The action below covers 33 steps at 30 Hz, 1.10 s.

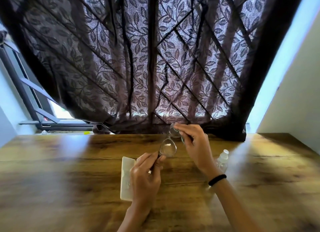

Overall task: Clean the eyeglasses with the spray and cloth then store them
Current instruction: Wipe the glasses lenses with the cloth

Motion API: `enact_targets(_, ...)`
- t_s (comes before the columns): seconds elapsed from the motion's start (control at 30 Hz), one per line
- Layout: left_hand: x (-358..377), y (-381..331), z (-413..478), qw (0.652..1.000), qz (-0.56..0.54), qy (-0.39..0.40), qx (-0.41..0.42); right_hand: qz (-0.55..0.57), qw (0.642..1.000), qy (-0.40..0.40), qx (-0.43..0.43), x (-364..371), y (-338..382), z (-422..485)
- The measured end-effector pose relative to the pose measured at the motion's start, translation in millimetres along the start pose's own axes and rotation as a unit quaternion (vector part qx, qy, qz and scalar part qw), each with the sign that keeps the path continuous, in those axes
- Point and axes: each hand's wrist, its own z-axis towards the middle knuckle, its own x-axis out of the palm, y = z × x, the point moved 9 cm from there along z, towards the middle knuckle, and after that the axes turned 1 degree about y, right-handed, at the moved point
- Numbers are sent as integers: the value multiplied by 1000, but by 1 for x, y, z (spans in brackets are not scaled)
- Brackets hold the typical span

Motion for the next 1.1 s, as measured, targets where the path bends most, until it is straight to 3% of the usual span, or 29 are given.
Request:
enact_targets(0.2,-2,2,2,1000,-24,0,-12,13,1000,0,-26,4,9,-20)
enact_targets(0.43,0,16,-4,998,-48,21,-41,-16,1000,4,22,-3,-17,-7)
enact_targets(0.8,-1,12,1,1000,-27,14,-3,-2,999,32,-27,14,12,-13)
enact_targets(1.1,-6,7,1,996,-82,21,-4,-2,1000,9,20,2,-12,-14)
